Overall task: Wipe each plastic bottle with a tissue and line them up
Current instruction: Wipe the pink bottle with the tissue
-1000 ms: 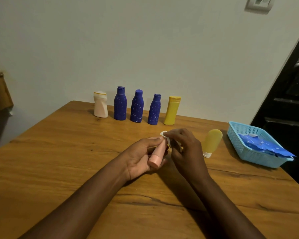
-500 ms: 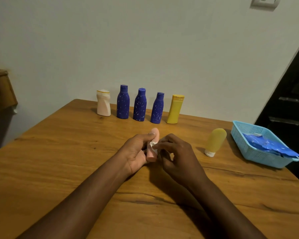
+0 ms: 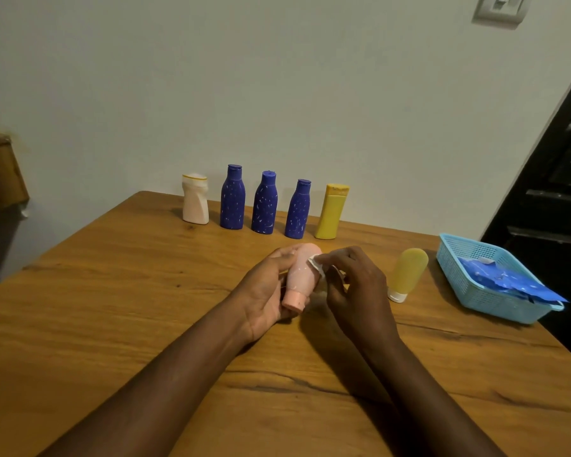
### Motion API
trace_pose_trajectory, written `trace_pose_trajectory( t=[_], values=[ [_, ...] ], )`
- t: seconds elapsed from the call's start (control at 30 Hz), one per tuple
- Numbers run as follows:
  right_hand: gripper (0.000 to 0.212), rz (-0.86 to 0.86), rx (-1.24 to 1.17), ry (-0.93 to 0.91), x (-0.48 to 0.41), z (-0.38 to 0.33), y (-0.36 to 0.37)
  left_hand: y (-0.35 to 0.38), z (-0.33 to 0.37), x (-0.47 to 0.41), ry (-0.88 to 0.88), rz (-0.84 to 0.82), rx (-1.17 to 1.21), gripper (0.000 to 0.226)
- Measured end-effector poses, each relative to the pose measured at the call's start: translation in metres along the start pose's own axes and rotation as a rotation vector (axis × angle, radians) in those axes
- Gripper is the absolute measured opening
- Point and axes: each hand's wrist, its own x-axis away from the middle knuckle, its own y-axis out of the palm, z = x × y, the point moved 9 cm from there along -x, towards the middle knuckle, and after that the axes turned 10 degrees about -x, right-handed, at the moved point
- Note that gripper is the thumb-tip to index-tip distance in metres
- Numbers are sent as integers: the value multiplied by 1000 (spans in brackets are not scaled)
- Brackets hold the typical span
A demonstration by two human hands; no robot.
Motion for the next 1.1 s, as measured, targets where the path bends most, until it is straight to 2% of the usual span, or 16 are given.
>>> trace_pose_trajectory(
  t=[0.23,0.47,0.6,0.77,0.87,0.97,1.1],
  values=[
    [32,101,-51,4,-3,9,-11,10,-3,1,-14,-77,0,30],
    [33,44,-87,22,-2,11,-2,7,-8,-3,-29,-82,52,30],
    [31,-54,-86,14,2,5,9,2,-4,-4,-17,-47,125,30],
    [27,-298,-140,-16,9,-12,33,-9,-1,-7,-11,-2,184,31],
    [26,-357,-148,-27,11,-16,36,-9,-2,-8,-15,-13,202,30],
    [26,-336,-138,-19,10,-13,34,-7,1,-8,4,-17,158,29],
    [28,-176,-127,-30,5,-9,20,1,2,-2,-1,-68,73,30]
  ],
)
